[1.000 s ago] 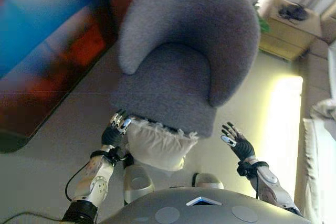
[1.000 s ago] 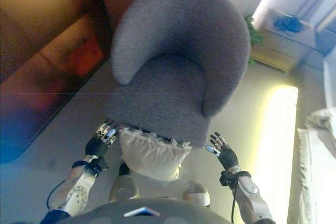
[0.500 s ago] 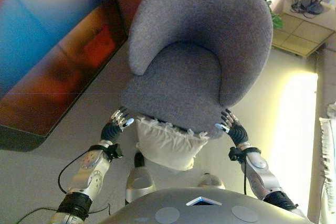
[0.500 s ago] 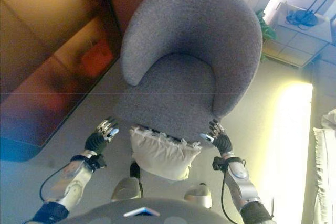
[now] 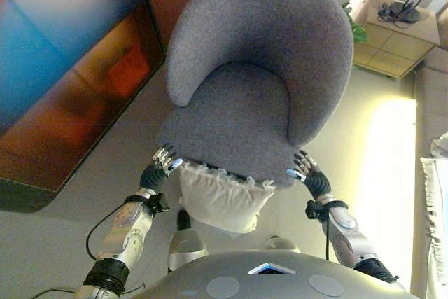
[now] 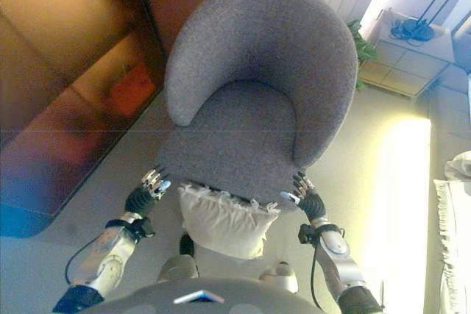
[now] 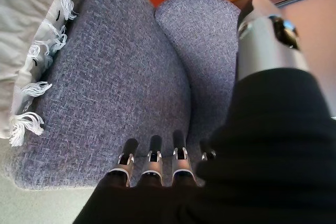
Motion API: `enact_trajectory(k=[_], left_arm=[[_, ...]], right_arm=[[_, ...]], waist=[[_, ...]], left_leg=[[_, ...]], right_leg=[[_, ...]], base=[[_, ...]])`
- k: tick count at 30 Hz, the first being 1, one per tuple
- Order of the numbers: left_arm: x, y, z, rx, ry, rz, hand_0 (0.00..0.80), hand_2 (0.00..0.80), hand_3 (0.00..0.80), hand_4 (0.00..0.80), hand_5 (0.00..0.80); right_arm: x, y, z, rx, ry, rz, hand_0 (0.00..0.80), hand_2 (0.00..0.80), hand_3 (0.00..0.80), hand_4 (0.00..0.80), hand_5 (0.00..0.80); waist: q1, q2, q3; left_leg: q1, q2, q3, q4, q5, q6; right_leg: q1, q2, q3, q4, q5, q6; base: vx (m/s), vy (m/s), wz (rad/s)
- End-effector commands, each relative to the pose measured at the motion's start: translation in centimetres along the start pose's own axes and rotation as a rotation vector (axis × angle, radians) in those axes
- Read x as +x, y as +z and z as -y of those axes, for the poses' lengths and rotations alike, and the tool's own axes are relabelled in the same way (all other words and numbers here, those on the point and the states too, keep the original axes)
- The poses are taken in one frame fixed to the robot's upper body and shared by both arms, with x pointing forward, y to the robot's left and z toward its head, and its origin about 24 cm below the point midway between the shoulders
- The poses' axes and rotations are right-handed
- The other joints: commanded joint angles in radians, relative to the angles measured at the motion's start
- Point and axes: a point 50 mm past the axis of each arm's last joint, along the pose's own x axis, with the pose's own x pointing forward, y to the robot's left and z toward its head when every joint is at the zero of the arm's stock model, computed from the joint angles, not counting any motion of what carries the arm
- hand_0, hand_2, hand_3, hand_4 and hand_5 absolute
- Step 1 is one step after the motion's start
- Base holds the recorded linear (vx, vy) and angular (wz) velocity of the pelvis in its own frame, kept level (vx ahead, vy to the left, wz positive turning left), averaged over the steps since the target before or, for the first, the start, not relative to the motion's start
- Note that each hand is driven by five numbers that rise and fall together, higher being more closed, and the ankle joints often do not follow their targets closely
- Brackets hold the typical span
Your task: Pick up the cushion and take it to the sofa
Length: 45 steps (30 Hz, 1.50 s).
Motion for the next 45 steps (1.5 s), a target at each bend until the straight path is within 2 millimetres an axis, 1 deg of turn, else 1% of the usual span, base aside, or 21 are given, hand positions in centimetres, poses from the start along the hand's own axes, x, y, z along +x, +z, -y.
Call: enact_trajectory(k=[1,2,3,4,7,8,9,10,12,15,21,33,34,35,36,37,39,40,41,42,45], left_arm=[[1.8,3.4,2.2,-0.133,-0.187,0.127,0.0,0.0,0.0,0.0,0.0],[1.9,3.3,2.8,-0.226,-0.249,0.118,0.0,0.0,0.0,0.0,0.0],[1.8,3.3,3.0,-0.266,-0.28,0.115,0.0,0.0,0.0,0.0,0.0],[1.6,3.1,3.7,-0.368,-0.366,0.11,0.0,0.0,0.0,0.0,0.0],[0.9,2.6,6.9,-0.737,-0.677,0.075,0.0,0.0,0.0,0.0,0.0],[0.7,2.6,7.6,-0.833,-0.753,0.077,0.0,0.0,0.0,0.0,0.0],[0.4,2.4,8.2,-0.925,-0.825,0.083,0.0,0.0,0.0,0.0,0.0],[0.3,2.3,8.6,-0.962,-0.853,0.085,0.0,0.0,0.0,0.0,0.0],[0.3,2.0,9.3,-0.963,-0.851,0.071,0.0,0.0,0.0,0.0,0.0],[0.1,1.4,9.0,-0.984,-0.825,0.06,0.0,0.0,0.0,0.0,0.0],[-0.4,1.1,9.1,-0.974,-0.83,0.052,0.0,0.0,0.0,0.0,0.0],[-0.1,1.1,9.1,-0.96,-0.812,0.05,0.0,0.0,0.0,0.0,0.0],[-0.1,1.0,8.9,-0.943,-0.797,0.049,0.0,0.0,0.0,0.0,0.0],[0.0,1.0,8.5,-0.887,-0.754,0.058,0.0,0.0,0.0,0.0,0.0],[0.4,1.1,7.5,-0.727,-0.652,0.086,0.0,0.0,0.0,0.0,0.0],[0.7,1.4,6.4,-0.538,-0.552,0.115,0.0,0.0,0.0,0.0,0.0],[1.3,3.2,4.5,-0.081,-0.307,0.186,0.0,0.0,0.0,0.0,0.0],[1.5,3.9,4.1,0.035,-0.244,0.197,0.0,0.0,0.0,0.0,0.0],[1.7,4.7,3.2,0.109,-0.205,0.201,0.0,0.0,0.0,0.0,0.0],[1.8,4.8,2.5,0.151,-0.183,0.185,0.0,0.0,0.0,0.0,0.0],[2.0,4.1,1.7,0.257,-0.122,0.138,0.0,0.0,0.0,0.0,0.0]], right_arm=[[1.5,4.5,-1.9,0.267,0.18,0.193,0.0,0.0,0.0,0.0,0.0],[1.4,4.8,-2.7,0.378,0.259,0.206,0.0,0.0,0.0,0.0,0.0],[1.3,4.8,-3.0,0.415,0.292,0.21,0.0,0.0,0.0,0.0,0.0],[1.0,4.8,-3.5,0.494,0.376,0.216,0.0,0.0,0.0,0.0,0.0],[0.4,4.8,-5.8,0.748,0.702,0.243,0.0,0.0,0.0,0.0,0.0],[0.2,4.8,-6.5,0.811,0.779,0.256,0.0,0.0,0.0,0.0,0.0],[0.1,4.6,-7.0,0.858,0.833,0.264,0.0,0.0,0.0,0.0,0.0],[0.2,4.4,-7.1,0.872,0.84,0.254,0.0,0.0,0.0,0.0,0.0],[0.5,4.4,-7.7,0.929,0.848,0.232,0.0,0.0,0.0,0.0,0.0],[-0.2,3.6,-8.1,0.985,0.876,0.213,0.0,0.0,0.0,0.0,0.0],[-1.0,2.7,-7.6,0.94,0.871,0.193,0.0,0.0,0.0,0.0,0.0],[-0.8,2.6,-7.3,0.898,0.84,0.191,0.0,0.0,0.0,0.0,0.0],[-0.7,2.6,-7.2,0.888,0.829,0.188,0.0,0.0,0.0,0.0,0.0],[-0.6,2.5,-7.1,0.858,0.803,0.184,0.0,0.0,0.0,0.0,0.0],[-0.4,2.3,-6.6,0.757,0.721,0.168,0.0,0.0,0.0,0.0,0.0],[-0.1,2.2,-5.7,0.6,0.607,0.157,0.0,0.0,0.0,0.0,0.0],[1.0,2.8,-3.4,0.233,0.309,0.142,0.0,0.0,0.0,0.0,0.0],[1.2,3.2,-2.8,0.154,0.233,0.144,0.0,0.0,0.0,0.0,0.0],[1.2,3.8,-2.1,0.104,0.181,0.152,0.0,0.0,0.0,0.0,0.0],[1.0,4.1,-1.4,0.064,0.139,0.16,0.0,0.0,0.0,0.0,0.0],[1.0,4.3,-0.4,0.012,0.071,0.172,0.0,0.0,0.0,0.0,0.0]], waist=[[0.025,0.004,0.022],[0.023,0.004,0.024],[0.022,0.005,0.024],[0.02,0.005,0.023],[0.017,0.01,0.013],[0.018,0.012,0.01],[0.02,0.013,0.006],[0.02,0.013,0.002],[0.019,0.013,-0.004],[0.012,0.015,-0.013],[0.006,0.012,-0.026],[0.0,0.012,-0.027],[0.0,0.012,-0.028],[0.0,0.012,-0.027],[0.001,0.011,-0.026],[0.002,0.011,-0.022],[0.001,0.011,-0.012],[0.0,0.012,-0.008],[-0.002,0.011,-0.003],[-0.003,0.01,0.002],[-0.005,0.01,0.017]], left_leg=[[-0.009,-0.008,0.003,0.127,-0.138,0.044],[-0.009,-0.009,0.004,0.127,-0.138,0.046],[-0.007,-0.009,0.006,0.127,-0.139,0.046],[-0.004,-0.007,0.011,0.127,-0.141,0.047],[0.003,-0.009,0.022,0.134,-0.152,0.05],[0.003,-0.008,0.025,0.137,-0.156,0.049],[0.004,-0.006,0.029,0.14,-0.159,0.047],[0.006,-0.004,0.031,0.142,-0.162,0.045],[0.011,-0.006,0.035,0.144,-0.165,0.045],[0.015,-0.006,0.041,0.144,-0.171,0.047],[0.033,-0.009,0.039,0.13,-0.176,0.048],[0.043,-0.012,0.034,0.109,-0.171,0.045],[0.045,-0.012,0.034,0.106,-0.17,0.046],[0.047,-0.013,0.033,0.103,-0.17,0.045],[0.046,-0.012,0.03,0.103,-0.169,0.044],[0.046,-0.013,0.027,0.104,-0.169,0.043],[0.042,-0.019,0.02,0.102,-0.164,0.044],[0.04,-0.019,0.018,0.1,-0.161,0.045],[0.038,-0.018,0.019,0.099,-0.158,0.047],[0.036,-0.016,0.022,0.1,-0.157,0.049],[0.017,-0.012,0.019,0.124,-0.16,0.051]], right_leg=[[-0.092,-0.016,-0.05,0.028,0.094,-0.011],[-0.093,-0.014,-0.048,0.026,0.094,-0.014],[-0.092,-0.014,-0.048,0.026,0.093,-0.015],[-0.09,-0.014,-0.049,0.023,0.092,-0.016],[-0.086,-0.015,-0.044,0.02,0.088,-0.015],[-0.086,-0.016,-0.045,0.022,0.085,-0.015],[-0.085,-0.018,-0.046,0.024,0.083,-0.013],[-0.083,-0.02,-0.047,0.024,0.083,-0.013],[-0.082,-0.019,-0.042,0.024,0.083,-0.012],[-0.085,-0.015,-0.033,0.023,0.079,-0.012],[-0.081,-0.008,-0.026,0.006,0.085,-0.015],[-0.094,0.004,-0.026,-0.005,0.097,-0.022],[-0.095,0.004,-0.027,-0.005,0.097,-0.022],[-0.095,0.004,-0.028,-0.005,0.098,-0.022],[-0.096,0.003,-0.03,-0.004,0.098,-0.022],[-0.097,0.003,-0.031,-0.003,0.099,-0.022],[-0.104,0.001,-0.029,-0.002,0.106,-0.018],[-0.107,0.0,-0.028,0.001,0.108,-0.017],[-0.11,-0.001,-0.031,0.003,0.108,-0.018],[-0.111,-0.002,-0.034,0.006,0.106,-0.02],[-0.123,-0.006,-0.029,0.024,0.103,-0.021]], base=[[-0.051,-0.012,0.0],[0.0,0.0,0.0],[0.0,0.0,0.0],[0.0,0.0,0.0],[0.036,-0.001,-0.01],[0.035,-0.005,-0.01],[0.039,-0.008,-0.01],[0.052,-0.008,-0.02],[0.056,-0.001,-0.03],[0.034,0.01,-0.04],[0.016,0.0,0.0],[0.0,0.0,0.0],[0.0,0.0,0.0],[0.0,0.0,0.0],[0.0,0.0,0.0],[0.0,0.0,0.0],[-0.043,0.009,0.0],[-0.057,0.015,0.0],[-0.042,0.01,-0.01],[0.0,0.0,0.0],[0.0,0.0,0.0]])
